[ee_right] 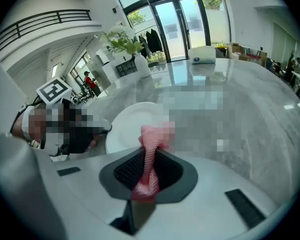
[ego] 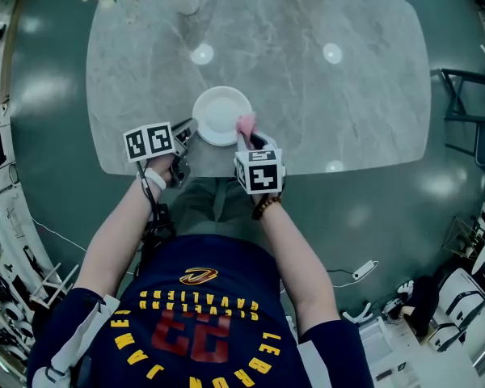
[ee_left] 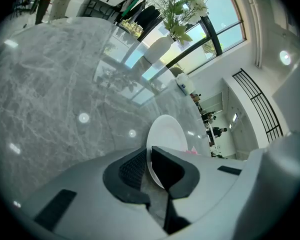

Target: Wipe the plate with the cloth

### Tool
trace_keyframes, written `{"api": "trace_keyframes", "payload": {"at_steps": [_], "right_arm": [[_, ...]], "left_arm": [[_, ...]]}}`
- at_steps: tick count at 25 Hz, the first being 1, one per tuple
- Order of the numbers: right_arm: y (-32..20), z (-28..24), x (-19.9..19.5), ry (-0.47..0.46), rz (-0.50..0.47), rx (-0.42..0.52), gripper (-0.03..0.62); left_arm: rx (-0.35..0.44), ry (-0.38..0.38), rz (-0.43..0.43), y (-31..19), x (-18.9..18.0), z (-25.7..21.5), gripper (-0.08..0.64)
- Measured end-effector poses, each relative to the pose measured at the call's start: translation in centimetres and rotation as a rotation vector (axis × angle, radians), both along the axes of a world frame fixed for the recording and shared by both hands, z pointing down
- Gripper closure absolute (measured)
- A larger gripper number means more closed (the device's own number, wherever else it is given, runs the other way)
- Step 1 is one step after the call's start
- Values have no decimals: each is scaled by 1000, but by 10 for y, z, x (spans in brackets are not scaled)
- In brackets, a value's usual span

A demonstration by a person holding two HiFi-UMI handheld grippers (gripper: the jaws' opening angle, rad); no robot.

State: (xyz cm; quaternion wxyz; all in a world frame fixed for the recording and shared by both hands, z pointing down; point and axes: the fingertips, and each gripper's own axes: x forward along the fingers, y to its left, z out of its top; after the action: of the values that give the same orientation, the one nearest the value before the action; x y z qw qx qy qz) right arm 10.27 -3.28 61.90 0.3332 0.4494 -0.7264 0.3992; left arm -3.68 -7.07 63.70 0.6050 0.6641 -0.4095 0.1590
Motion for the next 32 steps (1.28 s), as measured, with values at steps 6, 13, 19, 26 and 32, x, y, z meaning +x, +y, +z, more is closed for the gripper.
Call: {"api": "trace_keyframes", "payload": {"at_steps": [6, 13, 19, 26, 32], "right_arm": [[1, -6, 14, 10, 42, 7, 546], [-1, -7, 15, 4, 52, 16, 546], [-1, -26, 26, -27, 94, 55, 546], [-16, -60, 34, -73, 143, 119, 546], [-18, -103, 47, -150, 176, 181, 546]], "left_arm": [[-3, 0, -12, 3, 2, -3, 525], [49, -16, 8, -2, 3, -10, 517], [119, -4, 17, 0, -5, -25, 433], [204, 72, -52, -15, -29, -83, 434], [330, 110, -46, -18, -28, -153, 434]]}}
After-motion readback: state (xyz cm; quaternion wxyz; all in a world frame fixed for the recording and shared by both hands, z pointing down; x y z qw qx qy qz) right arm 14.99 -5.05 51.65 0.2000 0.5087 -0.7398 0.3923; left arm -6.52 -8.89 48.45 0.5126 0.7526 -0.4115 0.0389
